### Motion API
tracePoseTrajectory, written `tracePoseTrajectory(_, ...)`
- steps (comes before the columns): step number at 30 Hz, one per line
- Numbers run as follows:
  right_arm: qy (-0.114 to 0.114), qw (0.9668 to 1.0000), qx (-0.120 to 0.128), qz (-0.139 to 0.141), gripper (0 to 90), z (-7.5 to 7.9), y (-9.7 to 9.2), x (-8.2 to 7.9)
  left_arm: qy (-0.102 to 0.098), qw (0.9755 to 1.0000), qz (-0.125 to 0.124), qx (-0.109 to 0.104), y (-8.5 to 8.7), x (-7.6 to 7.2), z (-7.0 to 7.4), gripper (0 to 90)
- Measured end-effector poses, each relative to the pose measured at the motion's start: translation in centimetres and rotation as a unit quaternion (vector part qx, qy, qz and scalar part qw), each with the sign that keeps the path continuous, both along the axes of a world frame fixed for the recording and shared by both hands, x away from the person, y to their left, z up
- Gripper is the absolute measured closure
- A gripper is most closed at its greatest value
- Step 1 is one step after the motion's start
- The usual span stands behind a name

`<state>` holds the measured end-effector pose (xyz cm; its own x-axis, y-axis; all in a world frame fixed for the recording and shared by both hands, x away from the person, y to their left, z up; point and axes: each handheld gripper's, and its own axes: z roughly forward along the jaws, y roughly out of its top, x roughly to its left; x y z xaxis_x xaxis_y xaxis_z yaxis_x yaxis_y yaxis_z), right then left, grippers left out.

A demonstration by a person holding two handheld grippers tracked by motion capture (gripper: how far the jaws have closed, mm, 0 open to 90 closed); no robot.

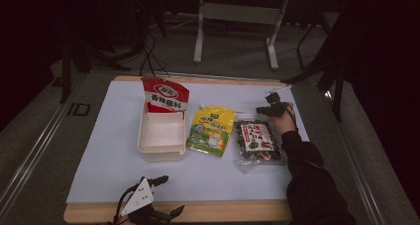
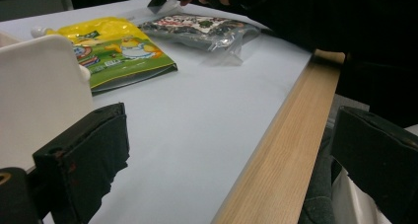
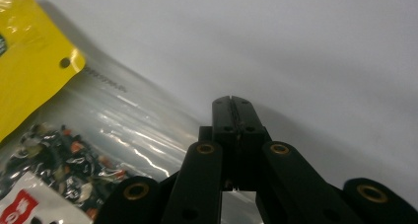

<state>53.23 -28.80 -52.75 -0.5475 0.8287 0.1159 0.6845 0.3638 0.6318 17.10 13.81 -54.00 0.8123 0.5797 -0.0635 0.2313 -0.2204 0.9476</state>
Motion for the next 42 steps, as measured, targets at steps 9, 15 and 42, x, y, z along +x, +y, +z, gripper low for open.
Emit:
tracePoseTrajectory(9, 0.002, 0.9997, 0.015, 0.019, 89.9, -0.6, -0.5, -3.0, -0.001, 0.9999, -0.011, 0.000, -0.5, 0.4, 0.1, 3.0)
tracePoseTrajectory(15, -0.001, 0.9991, 0.031, 0.030, 89.9, -0.6, -1.1, -5.3, -0.002, 0.9997, -0.023, 0.001, -0.8, 0.7, 0.1, 3.0)
tracePoseTrajectory(42, -0.025, 0.9988, 0.032, -0.028, 89.8, 1.4, -2.3, -2.5, -0.004, 0.9988, -0.049, 0.002, -1.7, 1.8, 0.2, 3.0)
